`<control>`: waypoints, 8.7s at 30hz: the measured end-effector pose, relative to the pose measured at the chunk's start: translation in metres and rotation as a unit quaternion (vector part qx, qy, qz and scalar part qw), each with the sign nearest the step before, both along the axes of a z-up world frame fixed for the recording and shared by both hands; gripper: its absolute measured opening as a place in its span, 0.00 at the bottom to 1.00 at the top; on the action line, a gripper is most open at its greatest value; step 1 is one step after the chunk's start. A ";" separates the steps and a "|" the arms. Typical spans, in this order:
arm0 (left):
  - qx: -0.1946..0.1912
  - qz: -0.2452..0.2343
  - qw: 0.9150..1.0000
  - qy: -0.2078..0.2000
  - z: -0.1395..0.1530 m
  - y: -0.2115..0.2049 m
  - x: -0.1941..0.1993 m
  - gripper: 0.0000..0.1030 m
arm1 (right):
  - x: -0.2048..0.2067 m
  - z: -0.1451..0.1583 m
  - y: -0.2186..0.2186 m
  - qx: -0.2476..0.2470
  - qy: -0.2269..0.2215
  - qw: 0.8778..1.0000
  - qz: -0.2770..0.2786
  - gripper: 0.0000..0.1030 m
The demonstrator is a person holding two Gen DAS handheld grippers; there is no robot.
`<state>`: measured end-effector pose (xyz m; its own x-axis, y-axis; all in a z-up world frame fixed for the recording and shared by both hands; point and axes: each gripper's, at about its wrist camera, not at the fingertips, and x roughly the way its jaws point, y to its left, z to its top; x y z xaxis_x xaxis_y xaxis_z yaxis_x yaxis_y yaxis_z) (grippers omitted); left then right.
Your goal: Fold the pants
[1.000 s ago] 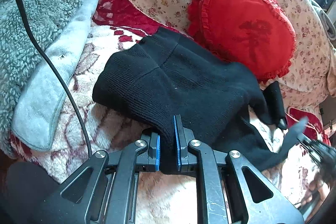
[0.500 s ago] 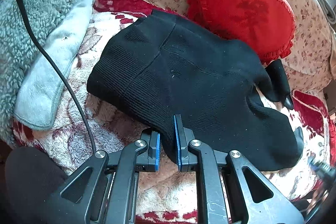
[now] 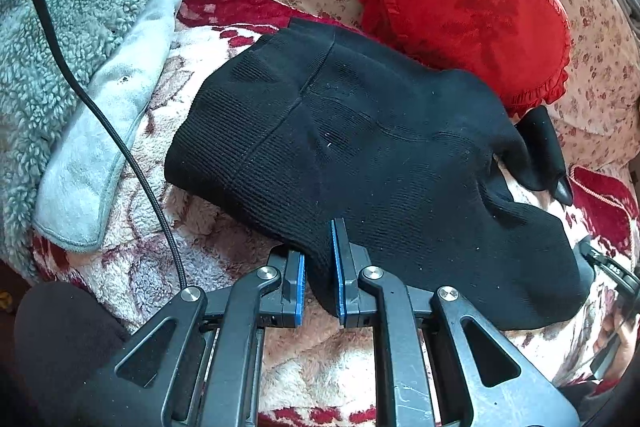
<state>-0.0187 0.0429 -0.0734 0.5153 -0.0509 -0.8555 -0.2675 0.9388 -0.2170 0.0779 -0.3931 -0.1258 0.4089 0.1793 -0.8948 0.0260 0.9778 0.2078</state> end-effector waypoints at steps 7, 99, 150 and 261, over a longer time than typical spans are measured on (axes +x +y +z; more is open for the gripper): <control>-0.013 -0.005 1.000 -0.013 0.007 -0.003 -0.003 0.11 | -0.015 0.053 -0.015 -0.054 -0.056 0.996 -0.032 0.10; -0.057 -0.065 0.996 0.012 0.004 0.083 0.192 0.82 | 0.131 0.042 0.259 0.036 -0.080 0.952 0.293 0.09; 0.077 -0.098 0.992 -0.021 0.073 0.078 0.008 0.38 | -0.073 0.074 0.246 0.161 -0.030 0.940 0.301 0.14; 0.095 -0.075 0.993 0.000 0.009 -0.037 0.066 0.68 | 0.026 0.101 0.010 0.063 -0.057 0.995 -0.056 0.04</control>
